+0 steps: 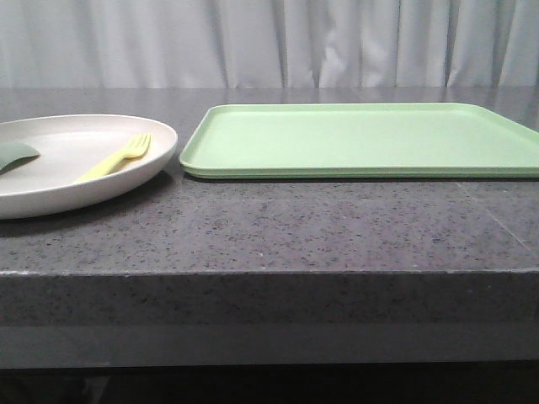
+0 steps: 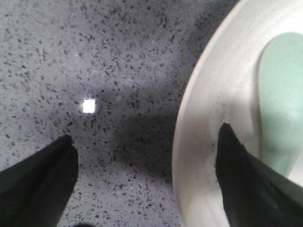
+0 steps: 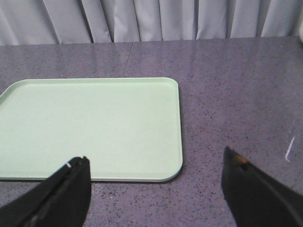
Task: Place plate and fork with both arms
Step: 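Grip the cream plate rim with the left gripper and lift it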
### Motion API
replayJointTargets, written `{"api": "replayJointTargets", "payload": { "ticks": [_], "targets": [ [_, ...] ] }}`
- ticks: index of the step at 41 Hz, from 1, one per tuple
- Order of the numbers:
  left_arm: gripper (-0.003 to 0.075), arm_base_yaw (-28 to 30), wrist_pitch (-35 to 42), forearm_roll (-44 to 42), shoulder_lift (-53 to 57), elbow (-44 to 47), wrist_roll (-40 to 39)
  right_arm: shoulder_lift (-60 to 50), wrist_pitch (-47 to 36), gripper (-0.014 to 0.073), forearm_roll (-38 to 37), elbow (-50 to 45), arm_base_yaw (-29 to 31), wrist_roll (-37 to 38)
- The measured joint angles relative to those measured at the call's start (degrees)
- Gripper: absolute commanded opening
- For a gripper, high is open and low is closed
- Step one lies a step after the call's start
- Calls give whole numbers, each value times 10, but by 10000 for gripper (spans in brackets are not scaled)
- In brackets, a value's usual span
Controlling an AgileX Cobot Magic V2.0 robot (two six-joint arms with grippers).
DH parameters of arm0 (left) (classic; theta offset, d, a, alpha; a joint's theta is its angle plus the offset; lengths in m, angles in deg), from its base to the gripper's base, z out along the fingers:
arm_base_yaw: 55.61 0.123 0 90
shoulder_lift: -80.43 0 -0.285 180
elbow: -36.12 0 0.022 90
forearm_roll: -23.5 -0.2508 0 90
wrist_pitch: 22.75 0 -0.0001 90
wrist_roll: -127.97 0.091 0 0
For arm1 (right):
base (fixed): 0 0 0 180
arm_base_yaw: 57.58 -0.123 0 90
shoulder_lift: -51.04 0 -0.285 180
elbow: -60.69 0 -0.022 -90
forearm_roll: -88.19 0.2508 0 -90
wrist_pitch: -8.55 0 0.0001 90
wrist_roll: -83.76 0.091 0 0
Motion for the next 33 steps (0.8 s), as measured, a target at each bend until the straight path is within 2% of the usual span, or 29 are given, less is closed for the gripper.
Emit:
{"api": "replayJointTargets", "payload": {
  "ticks": [9,12,15,26,33],
  "targets": [
    [564,0,0,2,-4,-1,1,0,0,591,0,0,0,0],
    [540,0,0,2,-4,-1,1,0,0,591,0,0,0,0],
    [484,0,0,3,-4,-1,1,0,0,591,0,0,0,0],
    [157,0,-1,9,-6,-1,1,0,0,591,0,0,0,0],
    [-18,0,-1,11,-6,-1,1,0,0,591,0,0,0,0]
  ]
}}
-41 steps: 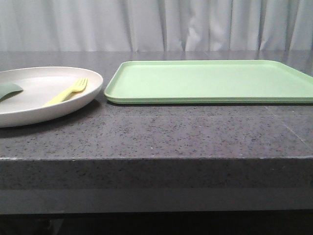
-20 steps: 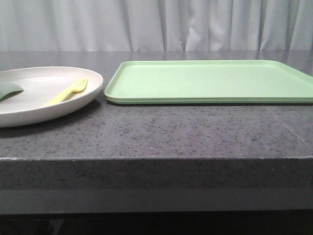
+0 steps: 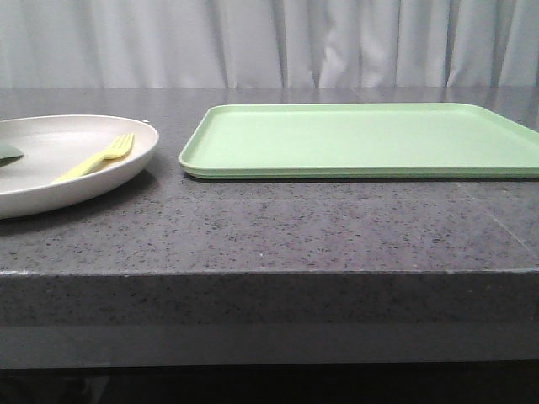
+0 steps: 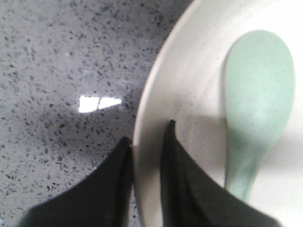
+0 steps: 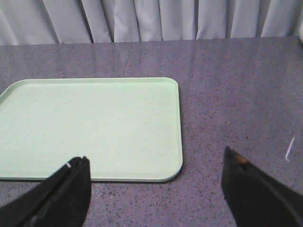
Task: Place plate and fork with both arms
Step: 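Grip the cream plate rim with the left gripper and lift it, then carry the plate over the green tray with the left gripper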
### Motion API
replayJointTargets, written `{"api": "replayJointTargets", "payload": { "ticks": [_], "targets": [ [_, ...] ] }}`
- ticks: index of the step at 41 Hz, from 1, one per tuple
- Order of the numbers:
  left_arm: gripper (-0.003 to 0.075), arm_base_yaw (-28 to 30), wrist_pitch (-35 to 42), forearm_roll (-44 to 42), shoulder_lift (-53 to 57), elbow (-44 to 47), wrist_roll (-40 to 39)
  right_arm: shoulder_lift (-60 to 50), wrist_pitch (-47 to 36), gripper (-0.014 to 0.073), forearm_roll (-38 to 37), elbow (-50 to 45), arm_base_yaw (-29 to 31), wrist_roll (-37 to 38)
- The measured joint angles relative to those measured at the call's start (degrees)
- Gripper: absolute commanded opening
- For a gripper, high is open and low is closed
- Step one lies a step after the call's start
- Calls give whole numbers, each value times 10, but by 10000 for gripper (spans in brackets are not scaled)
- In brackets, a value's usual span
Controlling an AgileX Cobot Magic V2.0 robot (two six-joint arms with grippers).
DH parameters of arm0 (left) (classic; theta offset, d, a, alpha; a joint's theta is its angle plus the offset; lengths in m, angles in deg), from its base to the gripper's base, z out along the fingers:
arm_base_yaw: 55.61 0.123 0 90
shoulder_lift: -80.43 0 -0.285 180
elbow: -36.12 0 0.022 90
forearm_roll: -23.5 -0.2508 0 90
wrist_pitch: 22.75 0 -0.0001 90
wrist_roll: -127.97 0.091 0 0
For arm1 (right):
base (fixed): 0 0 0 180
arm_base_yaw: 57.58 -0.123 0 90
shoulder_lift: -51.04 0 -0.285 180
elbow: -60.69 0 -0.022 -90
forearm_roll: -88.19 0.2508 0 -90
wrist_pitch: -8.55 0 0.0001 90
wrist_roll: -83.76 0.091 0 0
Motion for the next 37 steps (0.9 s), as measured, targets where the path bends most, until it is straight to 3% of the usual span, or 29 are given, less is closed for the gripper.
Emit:
{"api": "replayJointTargets", "payload": {
  "ticks": [18,37],
  "targets": [
    [-18,11,3,37,4,-3,12,0,0,591,0,0,0,0],
    [-18,115,-9,238,25,-56,117,0,4,591,0,0,0,0]
  ]
}}
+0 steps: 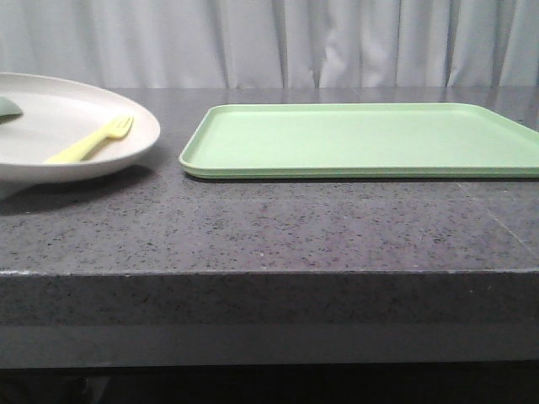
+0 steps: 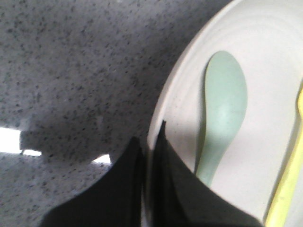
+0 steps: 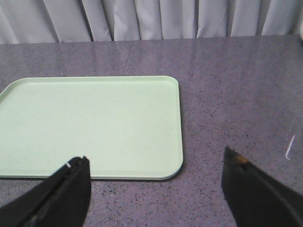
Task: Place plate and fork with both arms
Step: 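Carry the plate over the green tray with the left gripper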
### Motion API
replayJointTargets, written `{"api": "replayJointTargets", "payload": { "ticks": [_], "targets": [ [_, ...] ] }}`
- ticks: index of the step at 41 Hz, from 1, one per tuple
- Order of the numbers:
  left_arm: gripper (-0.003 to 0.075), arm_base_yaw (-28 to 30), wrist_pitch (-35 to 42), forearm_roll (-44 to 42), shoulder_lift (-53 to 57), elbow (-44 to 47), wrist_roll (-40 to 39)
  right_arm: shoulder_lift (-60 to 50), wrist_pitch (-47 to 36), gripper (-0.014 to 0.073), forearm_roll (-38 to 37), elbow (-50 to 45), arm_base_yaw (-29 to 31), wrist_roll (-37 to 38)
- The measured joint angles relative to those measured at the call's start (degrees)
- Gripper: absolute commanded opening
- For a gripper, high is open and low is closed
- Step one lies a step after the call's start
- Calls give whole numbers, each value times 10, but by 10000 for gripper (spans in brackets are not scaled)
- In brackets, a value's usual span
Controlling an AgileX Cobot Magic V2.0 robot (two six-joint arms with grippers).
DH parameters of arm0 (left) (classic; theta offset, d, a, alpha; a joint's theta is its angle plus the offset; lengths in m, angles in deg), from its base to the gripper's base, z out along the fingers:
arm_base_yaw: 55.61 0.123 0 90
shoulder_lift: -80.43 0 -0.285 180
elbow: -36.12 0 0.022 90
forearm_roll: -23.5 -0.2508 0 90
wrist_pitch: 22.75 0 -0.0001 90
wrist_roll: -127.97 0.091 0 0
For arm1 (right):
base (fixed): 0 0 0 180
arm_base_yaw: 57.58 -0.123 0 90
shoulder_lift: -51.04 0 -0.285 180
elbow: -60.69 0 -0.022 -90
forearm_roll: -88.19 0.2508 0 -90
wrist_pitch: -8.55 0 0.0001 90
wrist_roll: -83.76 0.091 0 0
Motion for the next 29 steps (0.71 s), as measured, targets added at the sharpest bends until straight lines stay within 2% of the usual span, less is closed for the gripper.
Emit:
{"api": "replayJointTargets", "payload": {
  "ticks": [8,14,21,29],
  "targets": [
    [-18,2,4,93,0,-10,26,0,6,591,0,0,0,0],
    [-18,-19,23,114,0,-15,30,0,6,591,0,0,0,0],
    [-18,-89,52,116,-18,-49,23,0,6,591,0,0,0,0],
    [-18,-190,61,114,-102,-151,-24,0,7,591,0,0,0,0]
  ]
}}
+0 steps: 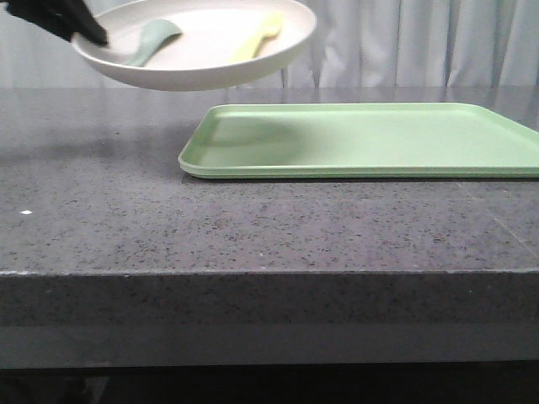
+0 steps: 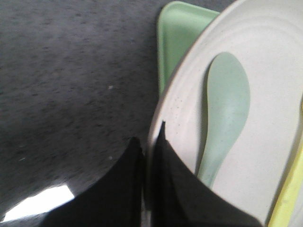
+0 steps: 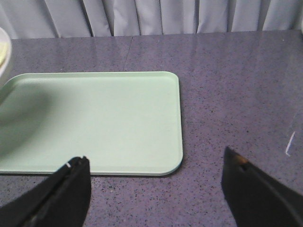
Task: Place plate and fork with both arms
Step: 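Carry the plate over the green tray with the left gripper, then lower the plate onto the tray, open and raise the left gripper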
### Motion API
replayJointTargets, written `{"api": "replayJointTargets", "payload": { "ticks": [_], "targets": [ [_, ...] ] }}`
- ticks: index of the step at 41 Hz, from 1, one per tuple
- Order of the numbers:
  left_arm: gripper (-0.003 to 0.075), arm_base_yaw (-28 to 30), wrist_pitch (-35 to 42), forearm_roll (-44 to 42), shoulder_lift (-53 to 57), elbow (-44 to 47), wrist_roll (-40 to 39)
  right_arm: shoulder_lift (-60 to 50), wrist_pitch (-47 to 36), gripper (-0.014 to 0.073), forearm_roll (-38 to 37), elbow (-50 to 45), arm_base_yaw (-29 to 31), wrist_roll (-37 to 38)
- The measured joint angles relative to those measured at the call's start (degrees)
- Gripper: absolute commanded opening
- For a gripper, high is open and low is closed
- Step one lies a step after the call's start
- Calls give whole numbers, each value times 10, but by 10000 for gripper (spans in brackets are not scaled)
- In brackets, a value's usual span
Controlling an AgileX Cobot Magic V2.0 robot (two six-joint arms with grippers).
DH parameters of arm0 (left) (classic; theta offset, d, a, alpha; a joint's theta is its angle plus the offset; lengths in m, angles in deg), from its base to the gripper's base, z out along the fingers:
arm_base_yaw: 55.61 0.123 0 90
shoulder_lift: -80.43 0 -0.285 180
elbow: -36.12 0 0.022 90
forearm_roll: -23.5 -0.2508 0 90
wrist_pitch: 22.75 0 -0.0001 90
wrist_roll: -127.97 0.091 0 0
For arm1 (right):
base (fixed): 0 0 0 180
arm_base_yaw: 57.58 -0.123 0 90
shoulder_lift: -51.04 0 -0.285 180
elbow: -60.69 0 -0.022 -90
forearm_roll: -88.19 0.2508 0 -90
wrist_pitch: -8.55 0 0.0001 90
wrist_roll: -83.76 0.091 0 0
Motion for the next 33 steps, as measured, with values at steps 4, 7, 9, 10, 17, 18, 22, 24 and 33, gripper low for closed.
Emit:
{"api": "replayJointTargets", "payload": {
  "ticks": [4,7,9,10,17,18,22,24,33],
  "targets": [
    [-18,-51,-1,-18,-56,-62,-34,0,0,591,0,0,0,0],
    [-17,-77,-6,-29,-94,-111,-53,0,1,591,0,0,0,0],
    [-18,-94,-10,-36,-117,-140,-68,0,1,591,0,0,0,0],
    [-17,-103,-12,-38,-126,-157,-74,0,1,591,0,0,0,0],
    [-17,-139,-24,-44,-195,-236,-106,0,3,591,0,0,0,0],
    [-17,-142,-25,-44,-203,-246,-109,0,3,591,0,0,0,0],
    [-17,-152,-28,-45,-232,-272,-122,0,3,591,0,0,0,0],
    [-17,-156,-28,-45,-243,-279,-127,0,3,591,0,0,0,0],
    [-17,-161,-28,-53,-263,-285,-131,0,3,591,0,0,0,0]
  ]
}}
